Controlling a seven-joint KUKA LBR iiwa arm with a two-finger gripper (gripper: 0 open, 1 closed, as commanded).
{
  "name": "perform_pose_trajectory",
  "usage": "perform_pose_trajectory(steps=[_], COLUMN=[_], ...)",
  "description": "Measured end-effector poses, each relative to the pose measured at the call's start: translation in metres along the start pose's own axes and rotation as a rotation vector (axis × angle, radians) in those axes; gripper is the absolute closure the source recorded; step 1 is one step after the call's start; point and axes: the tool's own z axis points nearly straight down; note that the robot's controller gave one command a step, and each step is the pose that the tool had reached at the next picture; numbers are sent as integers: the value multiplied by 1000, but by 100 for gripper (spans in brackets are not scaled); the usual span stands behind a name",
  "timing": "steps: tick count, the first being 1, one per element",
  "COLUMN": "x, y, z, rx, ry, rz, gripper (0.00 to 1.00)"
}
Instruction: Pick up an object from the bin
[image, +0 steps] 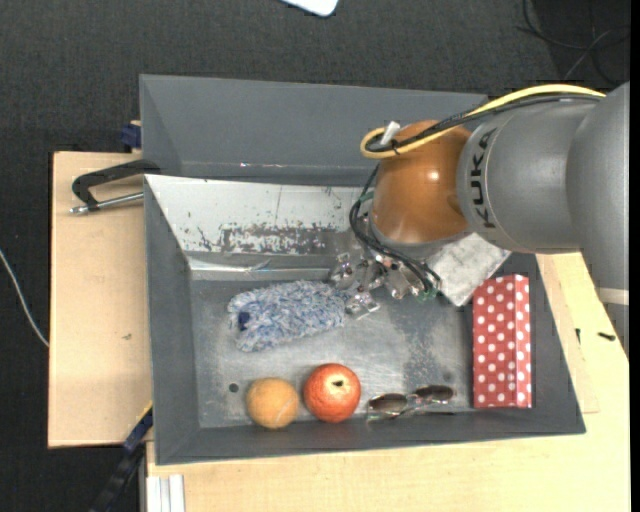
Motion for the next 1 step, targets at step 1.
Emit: perform_pose_trajectory(steps=[1], x=[14], y=[-33], z=[-183], rx=[3], ry=[1], rz=[-174], gripper=[100])
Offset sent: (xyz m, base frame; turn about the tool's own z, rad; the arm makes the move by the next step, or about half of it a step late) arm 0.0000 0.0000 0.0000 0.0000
